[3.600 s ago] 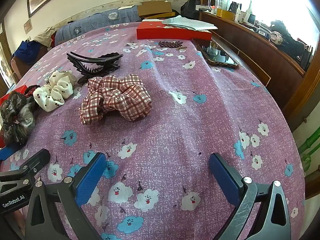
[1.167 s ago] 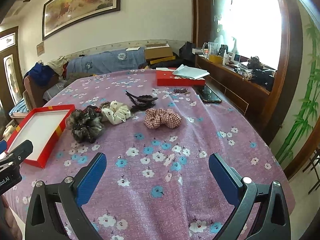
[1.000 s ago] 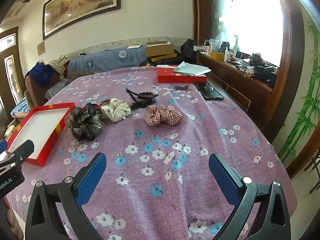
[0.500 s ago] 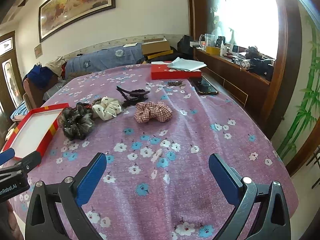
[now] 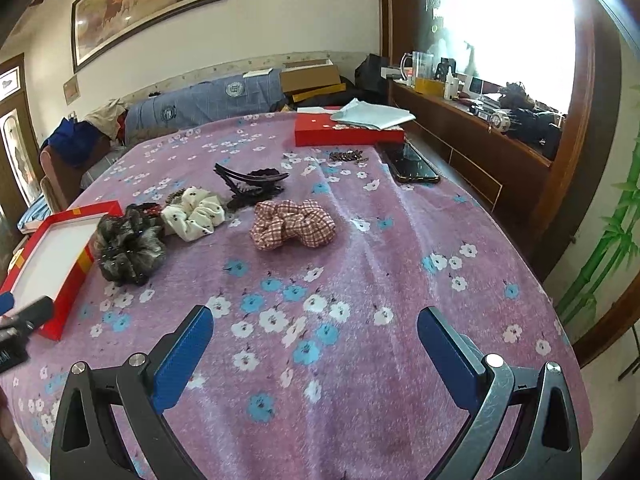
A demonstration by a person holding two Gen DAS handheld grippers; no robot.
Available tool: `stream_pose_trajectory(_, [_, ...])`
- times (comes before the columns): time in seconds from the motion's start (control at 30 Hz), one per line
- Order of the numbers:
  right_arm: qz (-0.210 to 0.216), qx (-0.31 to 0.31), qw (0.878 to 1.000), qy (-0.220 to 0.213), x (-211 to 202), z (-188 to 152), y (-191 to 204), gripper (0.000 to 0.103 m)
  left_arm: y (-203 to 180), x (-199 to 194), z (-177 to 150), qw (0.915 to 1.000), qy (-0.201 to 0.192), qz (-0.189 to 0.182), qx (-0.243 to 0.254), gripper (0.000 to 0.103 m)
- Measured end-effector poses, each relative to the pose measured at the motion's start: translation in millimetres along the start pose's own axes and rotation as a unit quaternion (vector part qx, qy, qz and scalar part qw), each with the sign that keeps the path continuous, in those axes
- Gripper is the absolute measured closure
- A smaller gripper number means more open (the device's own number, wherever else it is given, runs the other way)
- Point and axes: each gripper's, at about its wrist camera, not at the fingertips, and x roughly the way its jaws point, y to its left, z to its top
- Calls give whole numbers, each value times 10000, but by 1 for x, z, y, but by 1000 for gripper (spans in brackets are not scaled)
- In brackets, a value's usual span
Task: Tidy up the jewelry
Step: 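Move both tools over the scrunchies on the bed, then grasp the plaid scrunchie with right tool while left tool grasps black sheer scrunchie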
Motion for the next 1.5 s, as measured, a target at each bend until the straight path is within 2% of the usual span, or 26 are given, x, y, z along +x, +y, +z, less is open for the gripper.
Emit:
stream_pose_trajectory(0.17, [63,64,9998,186,19,13,-10,0,17,9,12,9999,55,74,-96,0])
stream_pose_trajectory(0.27, [175,119,9992,331,34,23,-15,0,15,15,24,10000,54,-57,-6,1])
stream_pose_trajectory(0.33, [257,152,9988,400,43,29,-17,0,10,19,30,9996,43,-260,56,9])
stream_pose_trajectory(0.37, [290,159,9985,444,48,33,-18,1,7,21,34,9993,59,-369,95,17])
stream_pose_trajectory(0.4, [301,162,9983,476,53,36,-18,2,3,26,39,9985,100,-523,140,20])
stream_pose_trajectory(0.47, [337,190,9977,550,64,44,-19,4,-3,36,45,9977,154,-650,146,20])
stream_pose_trajectory(0.67, [392,146,9960,793,101,64,-15,12,-17,83,57,9960,533,-700,133,20])
stream_pose_trajectory(0.8, [370,102,9948,943,123,69,-12,14,-20,107,59,9960,684,-542,196,20])
stream_pose_trajectory(0.97, [374,21,9940,1032,142,71,-3,16,-21,124,58,9939,860,-661,181,20])
stream_pose_trajectory(1.07, [339,-81,9930,1130,151,69,4,27,-23,131,58,9930,924,-722,138,22])
stream_pose_trajectory(1.13, [318,-138,9925,1170,154,68,7,40,-24,132,57,9919,958,-831,111,45])
stream_pose_trajectory(1.17, [315,-174,9923,1186,154,67,10,49,-25,133,57,9909,999,-897,115,66])
stream_pose_trajectory(1.2, [319,-196,9922,1191,155,66,10,57,-27,132,56,9901,1021,-960,113,74])
stream_pose_trajectory(1.23, [329,-211,9921,1190,154,66,11,61,-28,130,56,9904,984,-967,115,77])
stream_pose_trajectory(1.27, [340,-226,9921,1185,153,66,12,72,-29,126,55,9912,910,-947,143,82])
stream_pose_trajectory(1.3, [338,-236,9922,1180,151,66,13,77,-30,122,55,9919,855,-925,174,82])
stream_pose_trajectory(1.4, [367,-217,9930,1098,142,67,13,84,-28,108,54,9916,774,-1031,137,83])
stream_pose_trajectory(1.5, [387,-206,9943,974,128,66,13,85,-22,92,51,9914,698,-1108,59,83])
